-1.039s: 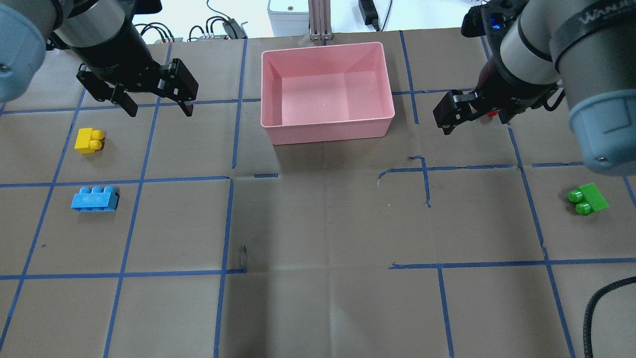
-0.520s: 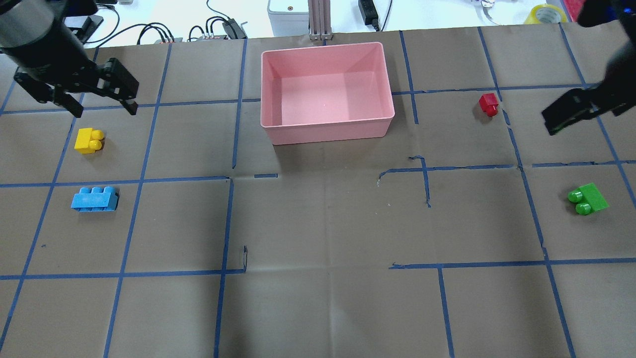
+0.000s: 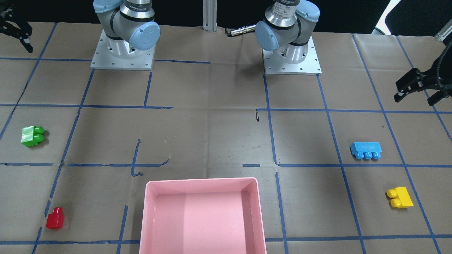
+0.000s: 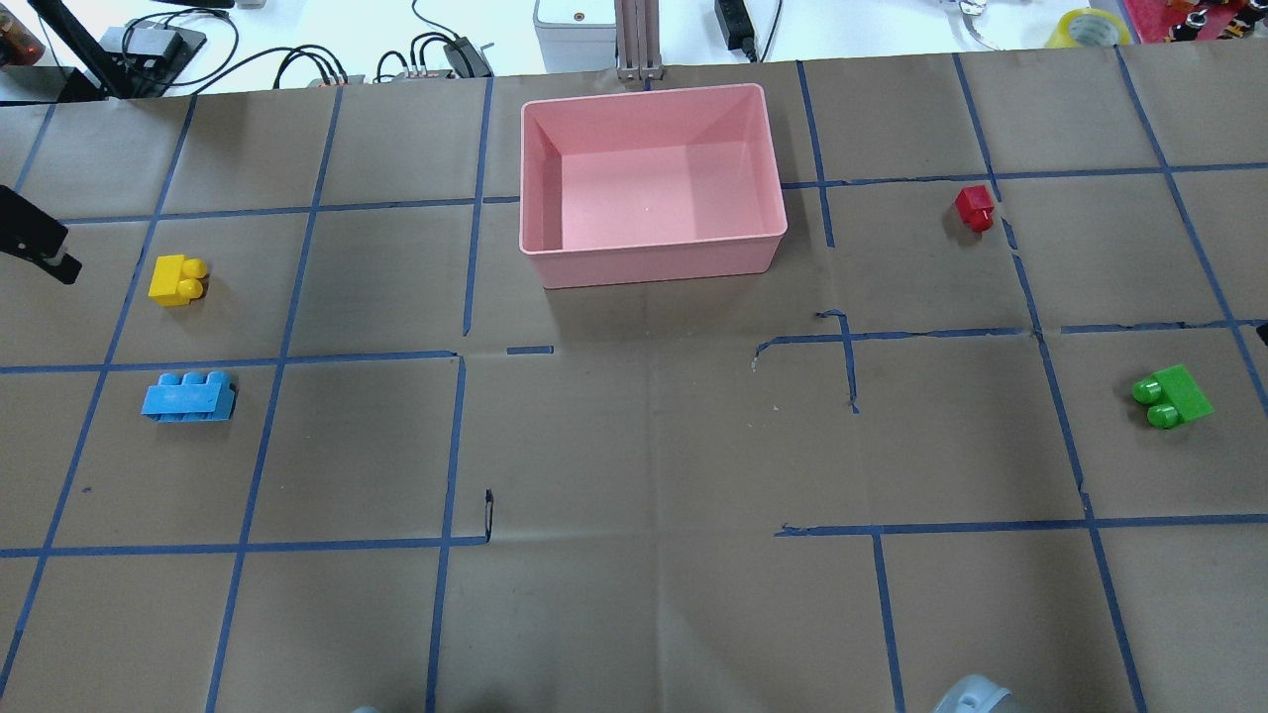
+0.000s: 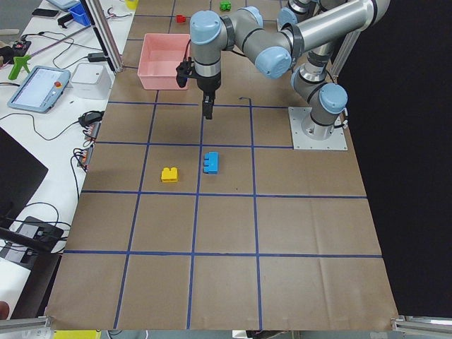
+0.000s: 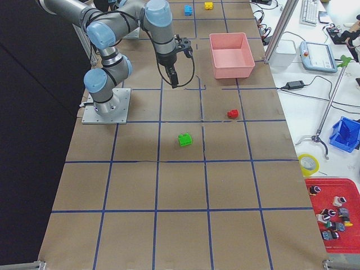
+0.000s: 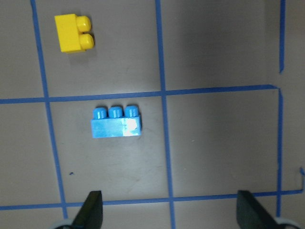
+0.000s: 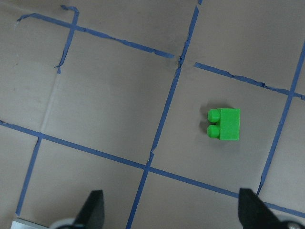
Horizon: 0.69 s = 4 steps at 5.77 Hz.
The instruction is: Put all blocks into box
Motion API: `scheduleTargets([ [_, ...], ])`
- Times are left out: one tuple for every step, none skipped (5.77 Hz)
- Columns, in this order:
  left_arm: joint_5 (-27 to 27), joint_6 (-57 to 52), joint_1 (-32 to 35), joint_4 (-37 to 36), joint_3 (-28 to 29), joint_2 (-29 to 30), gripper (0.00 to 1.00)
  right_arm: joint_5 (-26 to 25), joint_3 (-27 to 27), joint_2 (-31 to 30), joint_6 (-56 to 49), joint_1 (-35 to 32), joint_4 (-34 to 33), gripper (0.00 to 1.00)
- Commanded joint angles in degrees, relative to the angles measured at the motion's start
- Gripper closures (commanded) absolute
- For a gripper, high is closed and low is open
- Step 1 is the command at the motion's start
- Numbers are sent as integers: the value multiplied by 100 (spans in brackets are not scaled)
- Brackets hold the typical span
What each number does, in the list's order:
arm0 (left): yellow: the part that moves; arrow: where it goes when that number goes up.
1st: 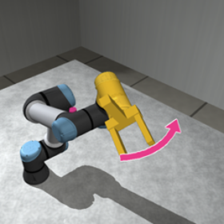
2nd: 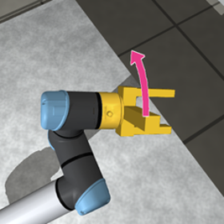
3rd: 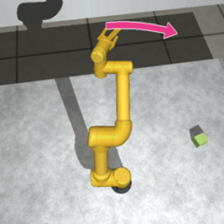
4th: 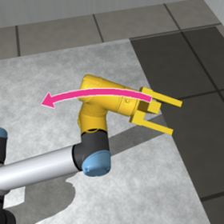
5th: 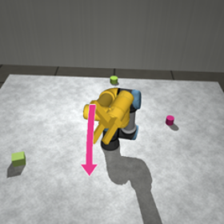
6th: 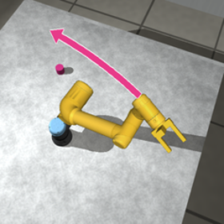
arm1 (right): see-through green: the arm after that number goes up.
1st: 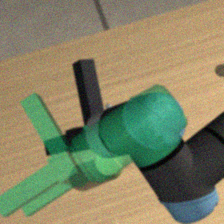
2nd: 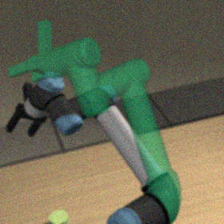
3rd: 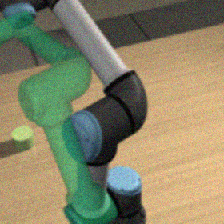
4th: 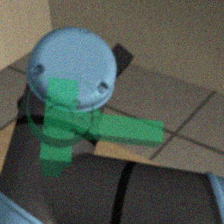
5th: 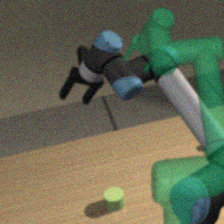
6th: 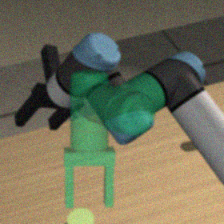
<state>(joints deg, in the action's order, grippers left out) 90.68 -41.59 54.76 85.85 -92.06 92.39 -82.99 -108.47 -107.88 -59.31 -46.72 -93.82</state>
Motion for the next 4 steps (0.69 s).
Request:
scheduleTargets([
  [-6,-656,-431,-732,-687,-71,1,81,-1387,22,-238,731,-1821,0],
  [-15,-1171,-405,-753,-804,24,1,81,-1718,222,-213,882,-2389,0],
  [-15,-2133,-353,-727,-831,77,1,90,-1660,833,-265,901,-2500,0],
  [-6,-3274,-204,-719,-849,52,1,125,-1599,1596,-265,901,-3362,1],
])
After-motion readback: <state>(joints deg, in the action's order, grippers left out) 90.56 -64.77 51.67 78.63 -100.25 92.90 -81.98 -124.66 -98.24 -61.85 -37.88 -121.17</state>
